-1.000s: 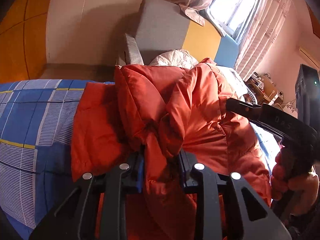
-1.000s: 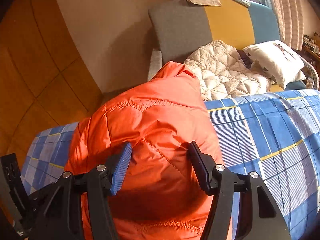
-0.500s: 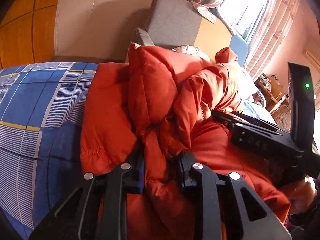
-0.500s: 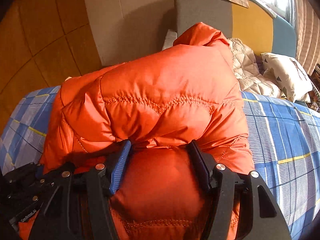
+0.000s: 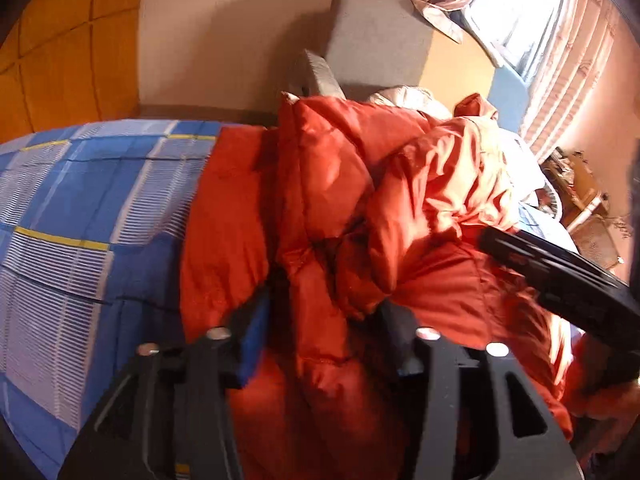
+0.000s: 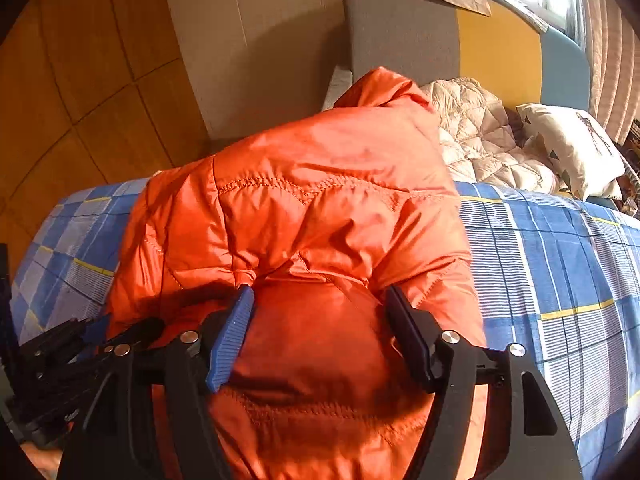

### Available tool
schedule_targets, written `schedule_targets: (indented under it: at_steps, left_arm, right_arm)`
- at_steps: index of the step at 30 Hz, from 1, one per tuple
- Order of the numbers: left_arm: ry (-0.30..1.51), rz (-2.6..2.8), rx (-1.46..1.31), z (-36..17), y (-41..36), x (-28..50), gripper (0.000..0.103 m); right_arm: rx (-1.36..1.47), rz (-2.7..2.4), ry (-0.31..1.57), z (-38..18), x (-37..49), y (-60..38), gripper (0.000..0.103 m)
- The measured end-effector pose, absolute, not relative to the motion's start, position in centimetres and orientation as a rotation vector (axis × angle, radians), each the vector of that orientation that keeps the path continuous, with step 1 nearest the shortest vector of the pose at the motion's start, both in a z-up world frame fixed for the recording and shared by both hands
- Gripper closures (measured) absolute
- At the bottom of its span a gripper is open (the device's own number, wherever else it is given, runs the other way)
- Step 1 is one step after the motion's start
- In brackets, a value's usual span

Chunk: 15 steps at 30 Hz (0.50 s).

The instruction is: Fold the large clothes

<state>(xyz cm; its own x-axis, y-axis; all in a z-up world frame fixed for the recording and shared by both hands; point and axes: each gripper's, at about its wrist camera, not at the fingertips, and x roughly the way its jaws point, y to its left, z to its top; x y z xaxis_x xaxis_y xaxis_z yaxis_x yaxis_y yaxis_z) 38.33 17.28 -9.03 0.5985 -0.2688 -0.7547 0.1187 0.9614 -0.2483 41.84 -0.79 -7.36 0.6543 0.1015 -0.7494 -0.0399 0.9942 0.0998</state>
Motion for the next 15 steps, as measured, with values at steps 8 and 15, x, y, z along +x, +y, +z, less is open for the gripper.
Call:
schedule_targets:
  at_steps: [8, 15]
  left_arm:
    - [0.902, -0.215, -0.206, -9.3, 18.4, 38.2, 0.03]
    - [0.918, -0.347, -0.296, -11.1, 20.3, 39.4, 0.034]
  right_arm:
    - [0.188, 0.07, 0.847, -7.7, 38.1, -5.8, 0.008]
    - [0.407, 0.251, 0.935, -10.3, 39.7, -9.4, 0.003]
